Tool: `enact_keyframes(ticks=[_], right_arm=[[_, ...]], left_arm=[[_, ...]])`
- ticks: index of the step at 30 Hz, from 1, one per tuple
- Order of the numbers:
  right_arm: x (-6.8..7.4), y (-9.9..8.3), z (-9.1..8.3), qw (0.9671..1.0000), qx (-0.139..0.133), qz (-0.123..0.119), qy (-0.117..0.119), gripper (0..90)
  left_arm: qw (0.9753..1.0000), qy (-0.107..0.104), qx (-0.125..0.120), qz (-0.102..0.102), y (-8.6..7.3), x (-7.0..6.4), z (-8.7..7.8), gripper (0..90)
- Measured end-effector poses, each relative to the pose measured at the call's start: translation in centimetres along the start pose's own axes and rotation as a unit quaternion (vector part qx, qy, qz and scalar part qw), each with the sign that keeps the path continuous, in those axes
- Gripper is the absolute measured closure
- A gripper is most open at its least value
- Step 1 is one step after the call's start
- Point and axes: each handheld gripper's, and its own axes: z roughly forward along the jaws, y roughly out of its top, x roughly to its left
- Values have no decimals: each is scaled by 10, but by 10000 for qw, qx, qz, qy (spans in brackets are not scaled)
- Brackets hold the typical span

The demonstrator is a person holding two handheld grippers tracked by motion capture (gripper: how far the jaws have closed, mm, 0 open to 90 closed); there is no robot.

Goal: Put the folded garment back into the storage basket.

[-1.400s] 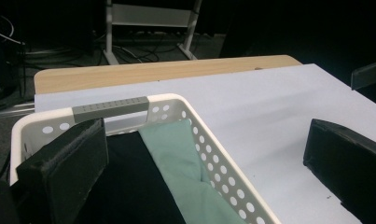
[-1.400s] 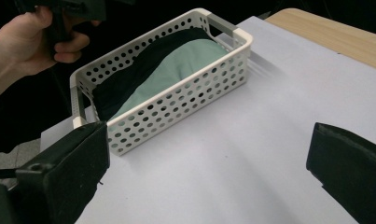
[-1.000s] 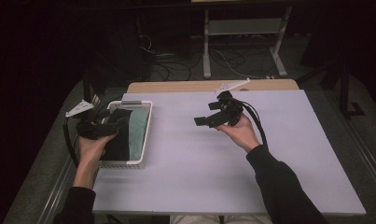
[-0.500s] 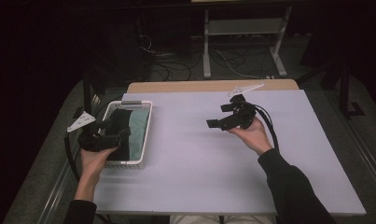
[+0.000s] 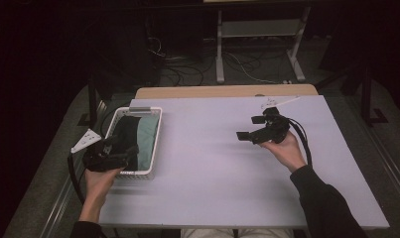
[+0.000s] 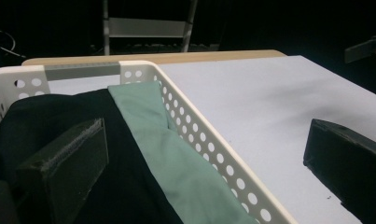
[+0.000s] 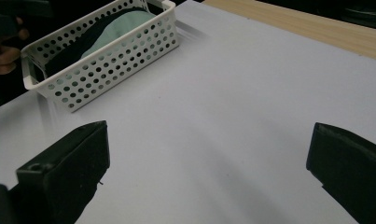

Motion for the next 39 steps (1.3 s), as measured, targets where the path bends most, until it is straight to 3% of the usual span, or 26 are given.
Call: enact_keyframes(ticks=[24, 29, 39], right_arm=[[-22, -50, -63, 9988, -181, 267, -373, 0], [-27, -63, -74, 9979, -219, 321, -525, 0], [-34, -94, -96, 9955, -324, 479, -751, 0]], left_arm=[[10000, 52, -3, -4, -15, -12, -5, 0], [9999, -26, -62, -140, -20, -14, -4, 0], [9999, 23, -56, -111, -23, -13, -4, 0]])
